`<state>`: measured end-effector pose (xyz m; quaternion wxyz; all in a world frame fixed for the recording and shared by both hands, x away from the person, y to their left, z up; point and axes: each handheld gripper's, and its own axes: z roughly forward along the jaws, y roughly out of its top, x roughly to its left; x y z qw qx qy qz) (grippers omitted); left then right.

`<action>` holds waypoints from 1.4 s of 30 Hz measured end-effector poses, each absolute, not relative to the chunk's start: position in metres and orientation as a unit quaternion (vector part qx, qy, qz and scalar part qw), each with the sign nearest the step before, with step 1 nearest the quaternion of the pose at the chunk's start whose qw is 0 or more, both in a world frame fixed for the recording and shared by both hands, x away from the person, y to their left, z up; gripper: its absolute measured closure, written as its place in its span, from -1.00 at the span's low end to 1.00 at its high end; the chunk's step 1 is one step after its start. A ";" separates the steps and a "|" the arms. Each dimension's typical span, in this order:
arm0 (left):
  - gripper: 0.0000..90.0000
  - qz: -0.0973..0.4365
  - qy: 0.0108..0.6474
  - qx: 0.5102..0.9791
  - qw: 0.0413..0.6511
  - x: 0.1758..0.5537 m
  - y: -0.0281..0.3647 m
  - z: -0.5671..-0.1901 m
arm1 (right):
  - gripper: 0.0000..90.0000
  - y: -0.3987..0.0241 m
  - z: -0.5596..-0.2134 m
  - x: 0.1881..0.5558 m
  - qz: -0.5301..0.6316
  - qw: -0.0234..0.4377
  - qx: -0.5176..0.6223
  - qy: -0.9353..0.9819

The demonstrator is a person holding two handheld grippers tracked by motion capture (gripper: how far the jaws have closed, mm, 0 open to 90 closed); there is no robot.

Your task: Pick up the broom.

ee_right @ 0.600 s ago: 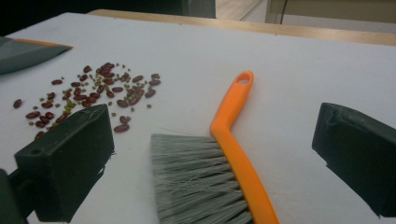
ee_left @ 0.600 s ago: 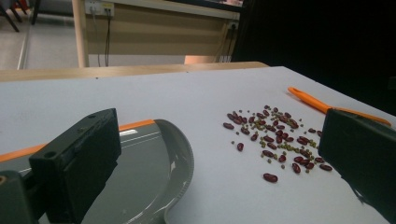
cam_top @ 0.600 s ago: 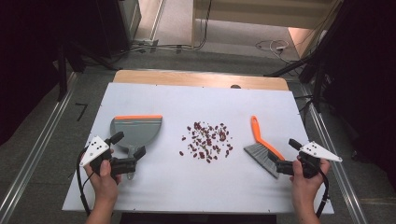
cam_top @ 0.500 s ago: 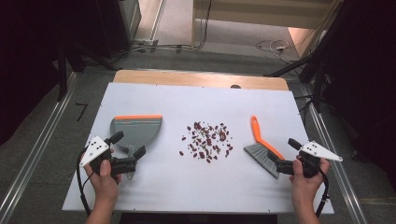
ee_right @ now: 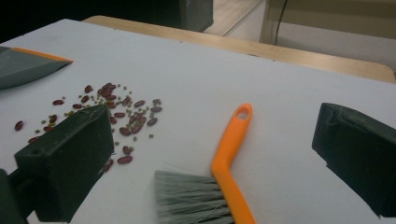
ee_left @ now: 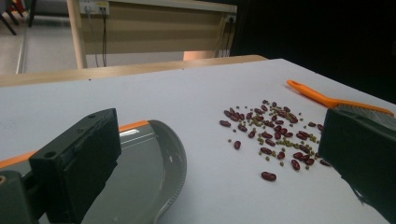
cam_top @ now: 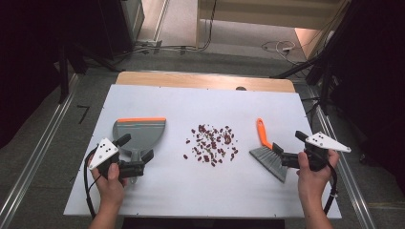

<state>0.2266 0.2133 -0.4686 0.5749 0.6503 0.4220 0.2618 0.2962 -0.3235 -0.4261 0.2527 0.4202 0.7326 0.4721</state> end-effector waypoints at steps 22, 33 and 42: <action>-1.00 0.258 0.417 0.658 0.572 0.228 0.210 -0.468 | -0.92 -0.295 -0.426 0.375 0.402 0.153 0.448 0.784; -1.00 0.254 0.415 0.663 0.569 0.229 0.207 -0.470 | 0.08 -0.287 -0.459 0.392 0.315 0.125 0.516 0.786; -1.00 0.254 0.412 0.667 0.566 0.230 0.205 -0.470 | 0.33 -0.283 -0.470 0.390 0.250 0.110 0.535 0.799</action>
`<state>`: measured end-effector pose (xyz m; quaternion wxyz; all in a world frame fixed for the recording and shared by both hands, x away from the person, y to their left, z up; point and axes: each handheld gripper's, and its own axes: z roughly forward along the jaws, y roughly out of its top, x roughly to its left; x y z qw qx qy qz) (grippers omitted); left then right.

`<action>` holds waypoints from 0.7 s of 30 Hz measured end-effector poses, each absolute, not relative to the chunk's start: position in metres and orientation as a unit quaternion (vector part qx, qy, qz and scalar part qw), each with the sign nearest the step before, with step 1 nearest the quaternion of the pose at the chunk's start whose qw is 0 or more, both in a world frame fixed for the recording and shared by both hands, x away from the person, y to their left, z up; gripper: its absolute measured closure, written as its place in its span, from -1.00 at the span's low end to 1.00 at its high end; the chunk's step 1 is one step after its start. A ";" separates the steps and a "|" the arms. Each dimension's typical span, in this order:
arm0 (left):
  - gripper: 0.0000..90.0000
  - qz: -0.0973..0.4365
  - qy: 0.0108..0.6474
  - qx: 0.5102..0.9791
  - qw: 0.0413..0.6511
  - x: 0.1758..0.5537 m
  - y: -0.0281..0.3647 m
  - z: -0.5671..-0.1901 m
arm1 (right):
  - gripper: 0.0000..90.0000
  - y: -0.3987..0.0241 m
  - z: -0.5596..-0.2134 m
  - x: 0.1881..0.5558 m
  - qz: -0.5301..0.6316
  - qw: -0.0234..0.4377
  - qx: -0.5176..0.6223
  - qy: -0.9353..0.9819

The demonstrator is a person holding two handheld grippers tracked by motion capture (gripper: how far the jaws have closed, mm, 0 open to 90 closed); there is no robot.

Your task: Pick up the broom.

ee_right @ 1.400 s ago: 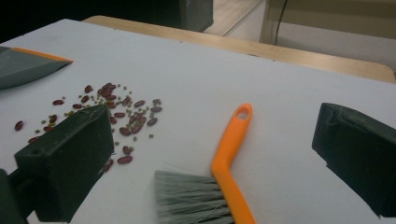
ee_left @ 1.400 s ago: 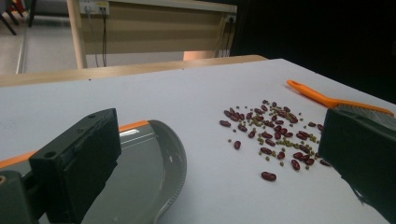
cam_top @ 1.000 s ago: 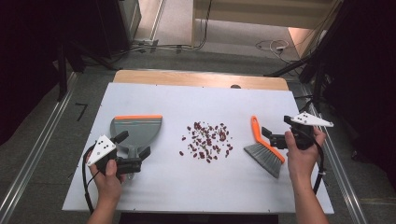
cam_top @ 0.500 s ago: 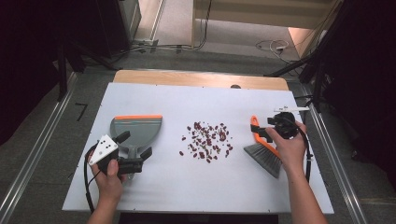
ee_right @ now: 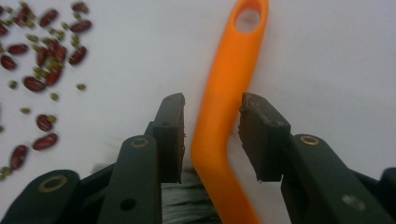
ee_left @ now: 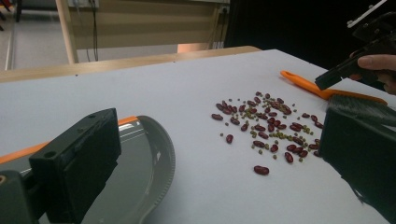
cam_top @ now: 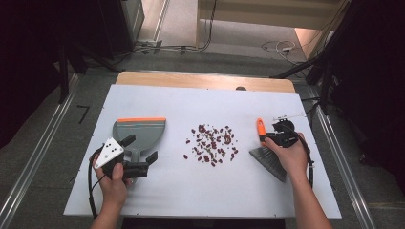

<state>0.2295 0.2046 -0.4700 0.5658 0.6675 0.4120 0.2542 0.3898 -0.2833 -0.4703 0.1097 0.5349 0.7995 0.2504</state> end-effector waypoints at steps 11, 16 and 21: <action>-1.00 0.252 0.412 0.670 0.563 0.230 0.204 -0.471 | 0.45 -0.269 -0.478 0.383 0.184 0.136 0.523 0.821; -1.00 0.253 0.413 0.669 0.564 0.230 0.203 -0.470 | 0.48 -0.274 -0.479 0.383 0.200 0.125 0.532 0.813; -1.00 0.256 0.411 0.670 0.562 0.230 0.204 -0.470 | 0.49 -0.279 -0.480 0.381 0.218 0.128 0.522 0.814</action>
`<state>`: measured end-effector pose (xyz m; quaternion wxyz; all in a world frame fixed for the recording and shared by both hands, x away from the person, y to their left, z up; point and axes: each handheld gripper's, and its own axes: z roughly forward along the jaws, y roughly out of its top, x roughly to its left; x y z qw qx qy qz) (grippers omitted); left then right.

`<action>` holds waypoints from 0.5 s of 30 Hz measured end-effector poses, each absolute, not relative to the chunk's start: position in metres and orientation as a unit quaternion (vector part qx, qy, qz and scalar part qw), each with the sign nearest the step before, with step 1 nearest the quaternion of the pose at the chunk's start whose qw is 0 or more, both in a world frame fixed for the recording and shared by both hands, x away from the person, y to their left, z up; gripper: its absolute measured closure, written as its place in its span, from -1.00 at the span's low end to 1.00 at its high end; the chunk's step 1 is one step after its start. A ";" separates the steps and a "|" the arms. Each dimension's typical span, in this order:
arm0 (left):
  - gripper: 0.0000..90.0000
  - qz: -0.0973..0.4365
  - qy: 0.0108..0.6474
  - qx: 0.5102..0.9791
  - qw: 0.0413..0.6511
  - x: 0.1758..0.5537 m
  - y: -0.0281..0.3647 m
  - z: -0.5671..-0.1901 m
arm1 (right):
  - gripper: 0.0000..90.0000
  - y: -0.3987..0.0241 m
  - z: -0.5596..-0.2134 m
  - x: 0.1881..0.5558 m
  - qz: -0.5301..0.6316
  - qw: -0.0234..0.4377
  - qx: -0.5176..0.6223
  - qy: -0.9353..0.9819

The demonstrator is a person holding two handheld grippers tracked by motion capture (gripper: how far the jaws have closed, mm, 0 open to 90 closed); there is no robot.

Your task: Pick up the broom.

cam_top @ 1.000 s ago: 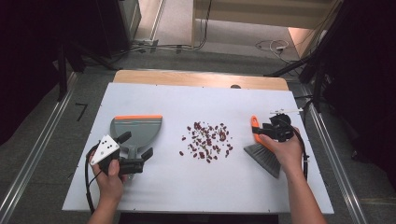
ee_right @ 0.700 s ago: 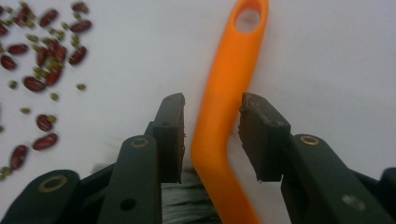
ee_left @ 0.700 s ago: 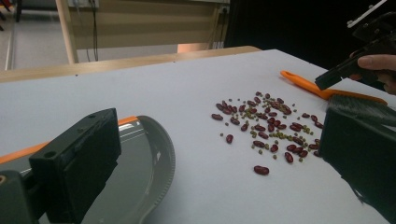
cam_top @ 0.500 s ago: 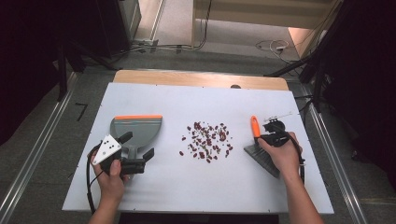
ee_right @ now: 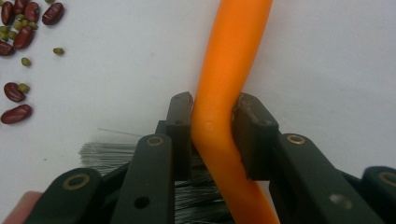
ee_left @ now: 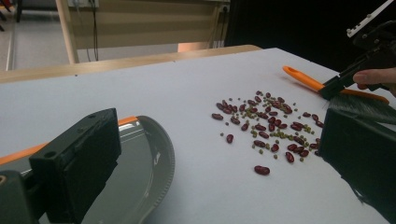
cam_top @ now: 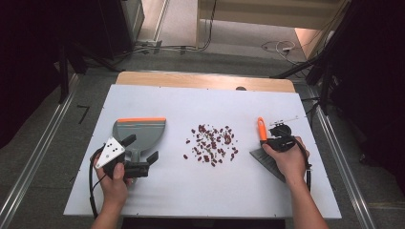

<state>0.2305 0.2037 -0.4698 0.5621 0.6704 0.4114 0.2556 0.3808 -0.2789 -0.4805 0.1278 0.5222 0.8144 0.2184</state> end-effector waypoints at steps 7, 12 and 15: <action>-1.00 0.255 0.412 0.667 0.566 0.232 0.205 -0.469 | 0.49 -0.289 -0.480 0.369 0.282 0.142 0.513 0.798; -1.00 0.258 0.411 0.664 0.569 0.231 0.206 -0.466 | 0.50 -0.298 -0.474 0.359 0.332 0.154 0.513 0.777; -1.00 0.264 0.409 0.665 0.566 0.230 0.204 -0.464 | 0.50 -0.306 -0.470 0.352 0.371 0.154 0.517 0.756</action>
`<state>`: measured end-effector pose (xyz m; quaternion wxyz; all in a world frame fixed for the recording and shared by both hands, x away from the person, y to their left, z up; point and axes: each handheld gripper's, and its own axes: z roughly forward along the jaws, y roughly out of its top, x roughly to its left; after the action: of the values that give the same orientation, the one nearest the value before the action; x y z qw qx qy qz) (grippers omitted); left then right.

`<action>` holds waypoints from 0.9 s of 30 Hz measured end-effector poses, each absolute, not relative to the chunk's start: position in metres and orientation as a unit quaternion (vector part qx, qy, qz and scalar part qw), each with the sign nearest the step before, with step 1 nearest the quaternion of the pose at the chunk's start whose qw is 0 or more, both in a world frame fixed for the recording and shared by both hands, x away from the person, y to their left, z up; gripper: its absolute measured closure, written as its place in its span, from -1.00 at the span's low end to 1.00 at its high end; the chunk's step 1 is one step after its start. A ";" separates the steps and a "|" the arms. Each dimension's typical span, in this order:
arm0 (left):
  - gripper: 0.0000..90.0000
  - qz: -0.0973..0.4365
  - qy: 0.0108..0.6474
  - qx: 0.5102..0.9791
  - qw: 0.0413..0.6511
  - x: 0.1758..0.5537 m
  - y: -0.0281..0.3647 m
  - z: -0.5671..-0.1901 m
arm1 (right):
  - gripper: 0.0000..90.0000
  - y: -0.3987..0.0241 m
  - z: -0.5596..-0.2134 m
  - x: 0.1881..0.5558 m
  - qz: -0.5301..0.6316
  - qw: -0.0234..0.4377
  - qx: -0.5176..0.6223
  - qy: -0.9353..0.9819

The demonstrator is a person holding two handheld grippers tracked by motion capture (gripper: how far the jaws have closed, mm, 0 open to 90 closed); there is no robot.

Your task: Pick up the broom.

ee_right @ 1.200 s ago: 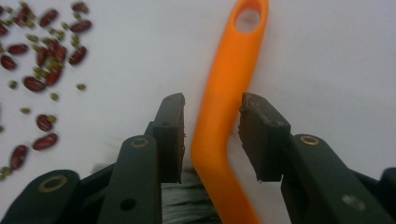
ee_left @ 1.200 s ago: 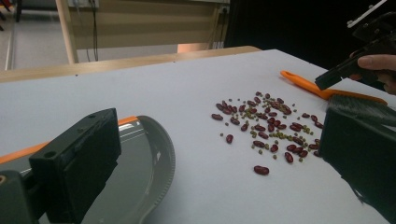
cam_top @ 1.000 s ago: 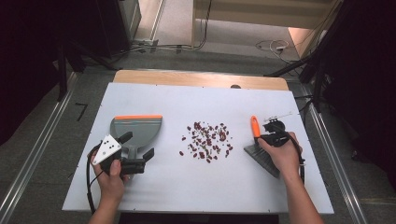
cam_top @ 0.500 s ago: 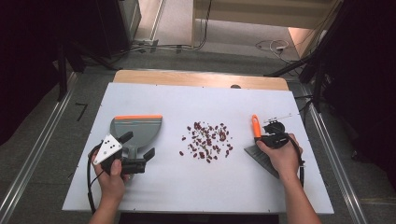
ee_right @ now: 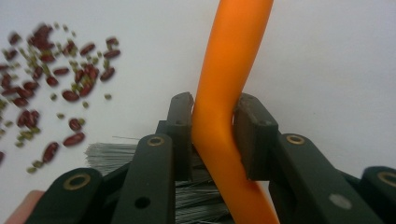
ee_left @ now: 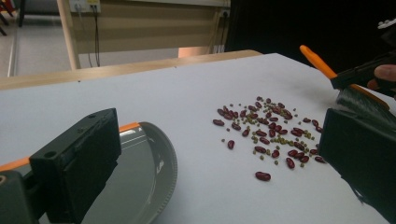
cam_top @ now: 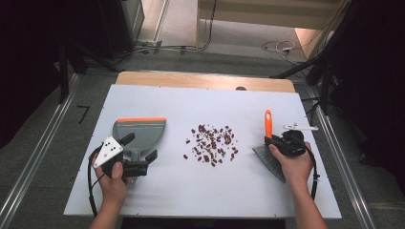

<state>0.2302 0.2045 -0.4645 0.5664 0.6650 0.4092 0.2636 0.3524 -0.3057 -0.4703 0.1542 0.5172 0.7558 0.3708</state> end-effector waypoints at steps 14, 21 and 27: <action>-1.00 0.274 0.390 0.674 0.564 0.229 0.194 -0.458 | 0.52 -0.328 -0.452 0.321 0.516 0.233 0.479 0.671; -1.00 0.273 0.387 0.672 0.569 0.229 0.192 -0.455 | 0.53 -0.331 -0.439 0.313 0.556 0.244 0.463 0.645; -1.00 0.272 0.381 0.671 0.575 0.229 0.186 -0.452 | 0.53 -0.320 -0.425 0.306 0.575 0.256 0.437 0.643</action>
<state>0.2286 0.1862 -0.4516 0.5750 0.6710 0.3814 0.2715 0.3058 -0.3199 -0.4246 0.2557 0.4370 0.6429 0.5748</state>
